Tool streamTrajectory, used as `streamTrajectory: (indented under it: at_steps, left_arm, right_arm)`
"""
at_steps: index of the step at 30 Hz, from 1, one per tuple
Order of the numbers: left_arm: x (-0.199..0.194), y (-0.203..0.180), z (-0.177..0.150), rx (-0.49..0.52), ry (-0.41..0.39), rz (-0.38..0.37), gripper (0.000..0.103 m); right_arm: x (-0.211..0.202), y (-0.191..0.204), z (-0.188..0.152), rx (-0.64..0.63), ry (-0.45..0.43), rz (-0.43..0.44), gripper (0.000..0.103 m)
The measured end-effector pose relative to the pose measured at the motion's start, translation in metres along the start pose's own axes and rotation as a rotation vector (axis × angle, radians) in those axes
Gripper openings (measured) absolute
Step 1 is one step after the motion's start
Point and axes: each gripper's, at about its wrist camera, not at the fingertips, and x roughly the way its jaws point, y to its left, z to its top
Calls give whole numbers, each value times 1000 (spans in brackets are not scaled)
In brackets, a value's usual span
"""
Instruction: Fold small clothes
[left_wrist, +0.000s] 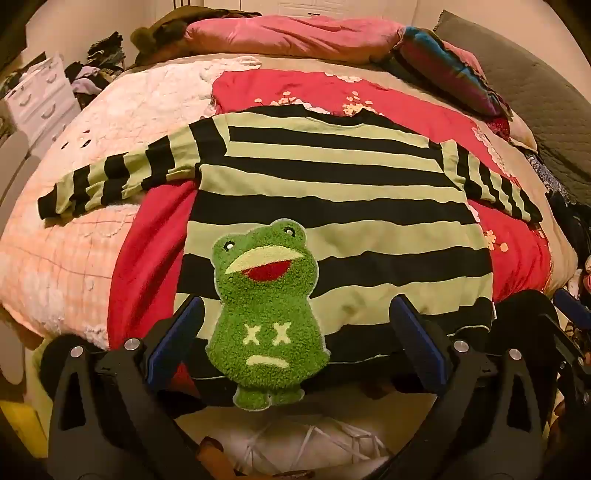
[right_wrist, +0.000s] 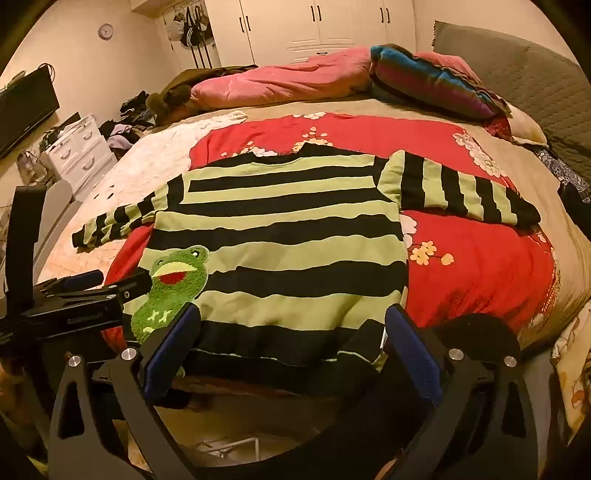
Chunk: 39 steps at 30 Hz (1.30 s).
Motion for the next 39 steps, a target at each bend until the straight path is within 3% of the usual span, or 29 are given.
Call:
streamTrajectory:
  at_steps: [5,6,39]
  left_arm:
    - [6,-3,3,-8,24,-1,94]
    - [-1,1,0,-1,-15,-10,94]
    - [-6,2,5,4,-14,-7,94]
  right_arm:
    - [0,0,0,4,-1,-4,99]
    - [0,0,0,6,0,-3,99]
    - [3,-1,0,7,7,-5,99]
